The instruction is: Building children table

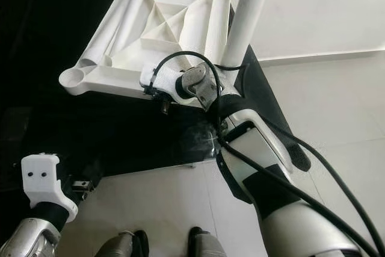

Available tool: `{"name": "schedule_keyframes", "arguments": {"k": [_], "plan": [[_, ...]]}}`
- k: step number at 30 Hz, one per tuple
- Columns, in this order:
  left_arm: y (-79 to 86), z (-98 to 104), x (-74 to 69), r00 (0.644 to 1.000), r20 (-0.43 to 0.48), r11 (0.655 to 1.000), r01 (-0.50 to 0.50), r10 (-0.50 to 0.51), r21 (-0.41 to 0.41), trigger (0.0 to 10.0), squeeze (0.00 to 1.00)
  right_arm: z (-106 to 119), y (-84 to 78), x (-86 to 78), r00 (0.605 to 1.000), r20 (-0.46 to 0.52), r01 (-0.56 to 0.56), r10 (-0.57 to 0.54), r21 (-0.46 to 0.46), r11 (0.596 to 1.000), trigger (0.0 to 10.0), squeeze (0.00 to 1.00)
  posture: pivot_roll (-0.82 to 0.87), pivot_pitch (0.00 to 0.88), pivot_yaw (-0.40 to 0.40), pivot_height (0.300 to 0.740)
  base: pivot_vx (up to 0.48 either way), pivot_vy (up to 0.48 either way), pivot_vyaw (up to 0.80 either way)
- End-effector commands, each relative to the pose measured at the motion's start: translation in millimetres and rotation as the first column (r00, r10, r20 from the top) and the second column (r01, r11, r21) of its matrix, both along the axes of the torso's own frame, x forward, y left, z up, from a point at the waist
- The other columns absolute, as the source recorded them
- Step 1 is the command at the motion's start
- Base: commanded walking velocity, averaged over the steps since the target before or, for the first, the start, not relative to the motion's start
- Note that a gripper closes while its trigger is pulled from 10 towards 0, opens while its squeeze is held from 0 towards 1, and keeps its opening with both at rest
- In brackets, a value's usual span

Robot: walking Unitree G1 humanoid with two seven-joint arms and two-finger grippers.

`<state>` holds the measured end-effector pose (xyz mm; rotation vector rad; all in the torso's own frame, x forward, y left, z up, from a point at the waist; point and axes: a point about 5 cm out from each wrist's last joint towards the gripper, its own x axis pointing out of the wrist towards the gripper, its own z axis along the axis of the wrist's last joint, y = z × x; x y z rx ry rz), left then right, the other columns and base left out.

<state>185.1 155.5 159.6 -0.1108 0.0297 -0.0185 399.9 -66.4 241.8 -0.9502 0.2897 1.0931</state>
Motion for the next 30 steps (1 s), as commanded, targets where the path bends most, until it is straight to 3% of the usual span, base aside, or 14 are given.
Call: {"name": "schedule_keyframes", "arguments": {"k": [1,2,5,10,13,14,15,17,21,23,25,29,30], "plan": [[0.6,-1.8,-3.2,1.0,-0.019,1.0,-0.008,0.008,-0.006,10.0,0.0,-15.9,1.1,-7.4,0.991,-0.082,-0.106,0.102,-0.045,0.993,0.0,0.0,0.06,0.259,-0.056,0.74,0.0,0.0,0.0],[0.6,-1.8,-3.2,1.0,-0.019,1.0,-0.008,0.008,-0.006,10.0,0.0,-15.9,1.1,-7.4,0.991,-0.082,-0.106,0.102,-0.045,0.993,0.0,0.0,0.06,0.259,-0.056,0.74,0.0,0.0,0.0],[0.0,-3.1,-2.6,1.0,-0.021,1.0,-0.007,0.007,-0.008,10.0,0.0,-13.5,0.7,-17.7,0.949,-0.104,-0.303,0.298,-0.033,0.952,0.0,0.0,0.06,0.248,-0.054,0.74,0.0,0.0,0.0],[0.0,-3.7,-2.1,1.0,-0.022,1.0,-0.006,0.006,-0.009,10.0,0.0,-15.8,0.2,-22.8,0.92,-0.113,-0.383,0.375,-0.05,0.923,0.0,0.0,0.06,0.242,-0.051,0.74,0.0,0.0,0.0],[0.6,-4.4,-0.3,1.0,-0.024,1.0,-0.002,0.002,-0.008,10.0,0.0,-24.2,-6.5,-34.6,0.839,-0.127,-0.544,0.529,-0.153,0.825,0.0,0.0,0.05,0.235,-0.045,0.74,0.0,0.0,0.0],[0.6,-4.4,-0.3,1.0,-0.024,1.0,-0.002,0.002,-0.008,10.0,0.0,-24.2,-6.5,-34.6,0.839,-0.127,-0.544,0.529,-0.153,0.825,0.0,0.0,0.05,0.235,-0.045,0.74,0.0,0.0,0.0],[0.9,-4.5,0.5,1.0,-0.024,1.0,-0.002,0.002,-0.006,10.0,0.0,-26.0,-8.6,-37.3,0.816,-0.12,-0.578,0.565,-0.198,0.792,0.0,0.0,0.05,0.236,-0.043,0.74,0.0,0.0,0.0],[0.9,-4.5,0.5,1.0,-0.024,1.0,-0.002,0.002,-0.006,10.0,0.0,-26.0,-8.6,-37.3,0.816,-0.12,-0.578,0.565,-0.198,0.792,0.0,0.0,0.05,0.236,-0.043,0.74,0.0,0.0,0.0],[1.6,-4.0,1.5,1.0,-0.023,1.0,-0.003,0.003,0.0,10.0,0.0,-26.5,-11.8,-39.2,0.787,-0.092,-0.608,0.61,-0.277,0.744,0.0,0.0,0.06,0.235,-0.041,0.74,0.0,0.0,0.0],[1.8,-3.8,1.5,1.0,-0.022,1.0,-0.004,0.004,0.002,10.0,0.0,-25.2,-14.5,-36.0,0.801,-0.063,-0.581,0.596,-0.326,0.746,0.0,0.0,0.06,0.235,-0.041,0.74,0.0,0.0,0.0],[2.0,-3.2,1.5,1.0,-0.021,1.0,-0.006,0.006,0.005,10.0,0.0,-21.2,-20.3,-26.8,0.848,0.0,-0.486,0.531,-0.4,0.777,0.0,0.0,0.06,0.236,-0.041,0.74,0.0,0.0,0.0],[2.1,-2.9,1.4,1.0,-0.02,1.0,-0.007,0.007,0.005,10.0,0.0,-14.3,-26.2,-16.0,0.892,0.098,-0.358,0.441,-0.441,0.823,0.0,0.0,0.06,0.237,-0.042,0.74,0.0,0.0,0.0],[2.2,-2.7,1.5,1.0,-0.019,1.0,-0.008,0.008,0.005,10.0,0.0,-11.7,-34.1,-13.0,0.905,0.11,-0.317,0.411,-0.47,0.824,4.9,0.0,0.06,0.24,-0.042,0.74,0.0,0.0,0.0]]}}
